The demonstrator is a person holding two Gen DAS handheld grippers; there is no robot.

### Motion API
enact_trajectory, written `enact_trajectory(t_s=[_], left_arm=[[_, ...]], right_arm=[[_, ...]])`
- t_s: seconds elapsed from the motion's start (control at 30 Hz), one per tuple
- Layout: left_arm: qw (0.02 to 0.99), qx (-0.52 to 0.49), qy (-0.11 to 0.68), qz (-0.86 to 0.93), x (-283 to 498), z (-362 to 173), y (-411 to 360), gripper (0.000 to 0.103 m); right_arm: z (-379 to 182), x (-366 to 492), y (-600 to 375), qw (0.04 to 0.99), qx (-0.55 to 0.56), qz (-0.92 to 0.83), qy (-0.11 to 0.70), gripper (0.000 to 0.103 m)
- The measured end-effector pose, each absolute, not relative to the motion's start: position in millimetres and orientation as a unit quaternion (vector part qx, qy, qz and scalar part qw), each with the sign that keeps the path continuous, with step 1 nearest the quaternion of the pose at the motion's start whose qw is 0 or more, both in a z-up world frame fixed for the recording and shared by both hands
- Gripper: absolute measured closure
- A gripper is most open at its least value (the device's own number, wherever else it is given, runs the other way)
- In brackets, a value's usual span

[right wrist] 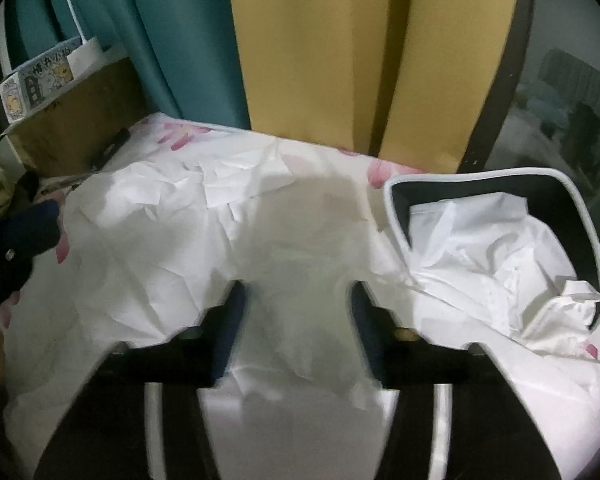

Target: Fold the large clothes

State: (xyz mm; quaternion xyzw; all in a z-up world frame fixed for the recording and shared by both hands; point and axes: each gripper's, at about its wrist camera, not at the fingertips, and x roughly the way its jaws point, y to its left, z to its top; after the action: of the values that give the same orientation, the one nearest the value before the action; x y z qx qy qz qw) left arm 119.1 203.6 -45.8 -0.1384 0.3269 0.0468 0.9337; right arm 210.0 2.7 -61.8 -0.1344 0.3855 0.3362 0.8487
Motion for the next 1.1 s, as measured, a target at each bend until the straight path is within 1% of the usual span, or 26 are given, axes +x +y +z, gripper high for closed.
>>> enact_trajectory(t_s=[0.07,0.1,0.13,0.17,0.2,0.43,0.6,0.63,0.67,0.7,0.77,0.9,1.1], left_arm=[[0.935,-0.124,0.329,0.04,134.0,-43.6,202.4,0.024],[0.937,-0.113,0.33,0.036,140.7,-43.1,200.1,0.028],[0.937,-0.102,0.332,0.031,150.0,-43.9,197.7,0.032],[0.935,-0.093,0.342,0.025,163.2,-47.5,195.5,0.041],[0.932,-0.087,0.351,0.022,173.1,-51.1,193.7,0.045],[0.904,-0.072,0.421,-0.002,252.4,-90.7,181.2,0.045],[0.9,-0.054,0.433,0.001,278.0,-106.1,175.1,0.046],[0.902,-0.044,0.429,0.0,279.0,-106.6,172.0,0.051],[0.902,-0.033,0.43,0.003,281.7,-107.4,169.8,0.072],[0.902,-0.028,0.431,0.001,282.9,-107.3,168.6,0.097],[0.902,-0.028,0.43,-0.003,282.9,-107.2,168.2,0.101],[0.91,-0.032,0.413,-0.004,276.0,-98.1,167.0,0.101],[0.925,-0.037,0.379,0.002,260.6,-65.5,161.6,0.101]], right_arm=[[-54.2,208.7,-8.0,0.854,-0.128,0.332,0.381,0.041],[-51.2,208.4,-13.2,0.856,-0.126,0.329,0.378,0.041],[-48.6,208.2,-18.1,0.859,-0.124,0.326,0.376,0.041],[-46.1,208.0,-24.9,0.862,-0.123,0.321,0.373,0.041],[-44.0,208.5,-31.4,0.865,-0.122,0.316,0.371,0.041],[-35.2,219.3,-72.9,0.881,-0.117,0.272,0.369,0.041],[-35.9,223.2,-100.6,0.89,-0.106,0.244,0.371,0.041],[-36.5,223.6,-104.0,0.89,-0.103,0.242,0.371,0.041],[-37.0,222.6,-108.1,0.891,-0.1,0.241,0.372,0.041],[-37.4,221.6,-111.4,0.891,-0.098,0.241,0.372,0.041],[-38.8,218.2,-117.0,0.891,-0.094,0.241,0.373,0.041],[-38.6,211.0,-129.1,0.892,-0.081,0.24,0.373,0.041],[-31.1,199.2,-144.7,0.898,-0.071,0.241,0.361,0.041]])
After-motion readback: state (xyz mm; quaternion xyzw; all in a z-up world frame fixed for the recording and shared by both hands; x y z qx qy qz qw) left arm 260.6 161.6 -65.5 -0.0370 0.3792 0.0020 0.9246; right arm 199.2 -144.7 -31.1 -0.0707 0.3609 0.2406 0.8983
